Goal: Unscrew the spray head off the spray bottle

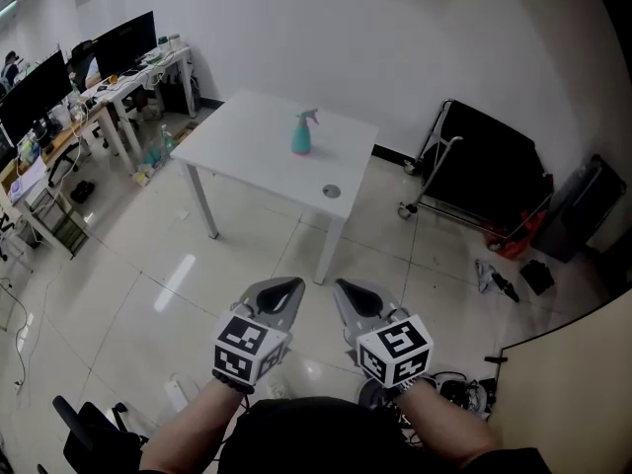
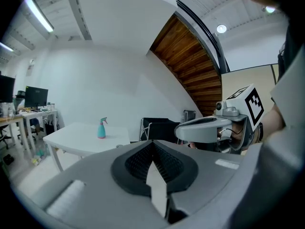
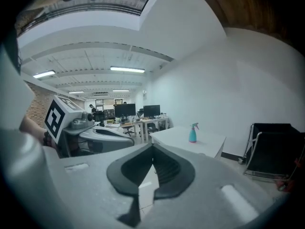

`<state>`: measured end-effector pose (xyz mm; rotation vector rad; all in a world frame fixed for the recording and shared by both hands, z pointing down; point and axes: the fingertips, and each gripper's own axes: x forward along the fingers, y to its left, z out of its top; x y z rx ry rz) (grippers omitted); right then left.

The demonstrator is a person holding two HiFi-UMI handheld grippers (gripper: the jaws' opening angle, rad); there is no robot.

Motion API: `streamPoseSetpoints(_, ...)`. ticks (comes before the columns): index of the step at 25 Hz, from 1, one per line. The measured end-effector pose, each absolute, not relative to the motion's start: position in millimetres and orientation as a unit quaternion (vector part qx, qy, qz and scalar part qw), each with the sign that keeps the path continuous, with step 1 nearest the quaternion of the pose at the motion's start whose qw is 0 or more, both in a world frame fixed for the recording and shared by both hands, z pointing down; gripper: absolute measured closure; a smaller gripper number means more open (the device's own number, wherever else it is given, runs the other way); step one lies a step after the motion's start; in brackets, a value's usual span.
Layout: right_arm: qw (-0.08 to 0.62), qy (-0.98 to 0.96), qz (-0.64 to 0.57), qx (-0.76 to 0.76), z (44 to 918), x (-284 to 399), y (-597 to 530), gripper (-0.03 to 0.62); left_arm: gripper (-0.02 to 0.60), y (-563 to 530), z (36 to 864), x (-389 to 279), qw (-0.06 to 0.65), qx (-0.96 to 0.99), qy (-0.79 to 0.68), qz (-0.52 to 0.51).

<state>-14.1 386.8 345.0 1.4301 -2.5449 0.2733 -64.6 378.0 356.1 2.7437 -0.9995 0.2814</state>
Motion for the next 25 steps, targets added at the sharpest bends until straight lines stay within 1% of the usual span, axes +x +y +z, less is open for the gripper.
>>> streamPoseSetpoints(7, 0.11, -0.859, 0.092, 0.491, 343.6, -47.1, 342.8, 0.604, 0.565, 329.2, 356.3, -97.2, 0.095, 0.933, -0.335, 0.091)
streamPoseSetpoints(13, 0.11, -0.858, 0.087, 0.494, 338.2, -68.2, 323.2, 0.603, 0.565, 311.1, 350.3, -117.7, 0.089, 0.935, -0.333, 0.086)
streamPoseSetpoints(25, 0.115, -0.862, 0.091, 0.485, 344.6, -77.7, 299.0, 0.604, 0.565, 289.2, 359.9, -125.0, 0.111, 0.931, -0.337, 0.085)
